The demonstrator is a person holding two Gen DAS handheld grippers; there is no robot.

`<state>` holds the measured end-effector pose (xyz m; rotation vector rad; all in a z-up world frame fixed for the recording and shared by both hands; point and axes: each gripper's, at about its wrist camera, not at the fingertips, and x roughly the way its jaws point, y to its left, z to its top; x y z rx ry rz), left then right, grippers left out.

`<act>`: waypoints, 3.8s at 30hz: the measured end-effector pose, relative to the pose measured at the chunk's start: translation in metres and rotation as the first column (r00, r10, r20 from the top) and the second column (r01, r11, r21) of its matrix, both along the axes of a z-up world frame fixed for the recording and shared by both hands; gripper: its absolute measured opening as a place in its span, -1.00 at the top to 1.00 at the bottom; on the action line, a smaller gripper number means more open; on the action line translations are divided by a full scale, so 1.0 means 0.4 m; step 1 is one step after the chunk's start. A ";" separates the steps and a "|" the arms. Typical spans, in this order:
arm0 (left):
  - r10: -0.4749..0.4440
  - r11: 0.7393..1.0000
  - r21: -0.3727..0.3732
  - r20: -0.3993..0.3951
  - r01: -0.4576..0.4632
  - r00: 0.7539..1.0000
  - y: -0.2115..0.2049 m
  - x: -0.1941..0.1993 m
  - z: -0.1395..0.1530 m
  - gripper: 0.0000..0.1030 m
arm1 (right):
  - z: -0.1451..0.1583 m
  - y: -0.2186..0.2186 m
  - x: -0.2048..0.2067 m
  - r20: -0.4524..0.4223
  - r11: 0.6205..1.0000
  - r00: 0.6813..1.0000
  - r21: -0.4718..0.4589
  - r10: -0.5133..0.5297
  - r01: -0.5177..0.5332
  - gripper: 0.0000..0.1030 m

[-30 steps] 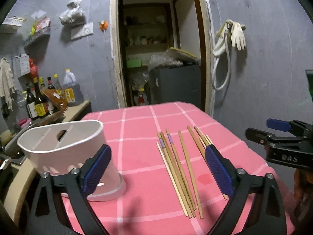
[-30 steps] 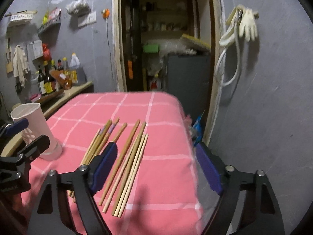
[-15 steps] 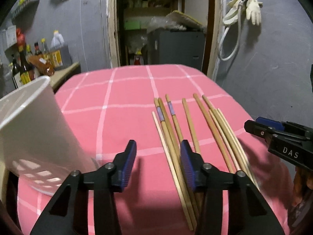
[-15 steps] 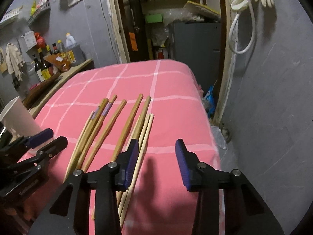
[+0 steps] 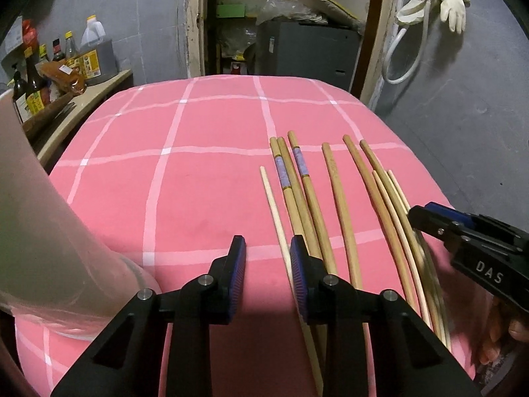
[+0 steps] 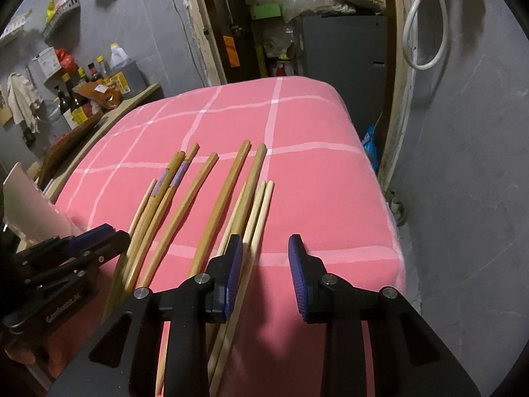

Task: Organize utensils
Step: 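Move the right tool over the chopsticks and open its fingers around one, then close the right tool on a thin chopstick and lift it upright, then carry the chopstick with the right tool and drop it into the white caddy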

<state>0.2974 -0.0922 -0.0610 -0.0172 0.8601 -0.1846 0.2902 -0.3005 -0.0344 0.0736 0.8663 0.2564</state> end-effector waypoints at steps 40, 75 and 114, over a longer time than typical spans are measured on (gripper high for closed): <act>-0.028 0.997 -0.070 -0.047 0.025 0.998 -0.009 0.021 -0.011 0.76 | -0.019 0.025 0.043 -0.074 0.999 0.997 -0.034 -0.034 0.031 0.81; 0.066 0.952 -0.298 0.414 0.067 0.908 0.185 -0.223 0.298 0.95 | 0.272 0.187 -0.218 0.537 0.900 0.843 0.369 -0.004 -0.230 0.94; 0.508 0.850 -0.465 0.597 -0.249 0.620 0.615 -0.172 0.310 0.95 | 0.321 0.488 -0.120 0.776 0.903 0.609 0.366 -0.164 -0.223 0.94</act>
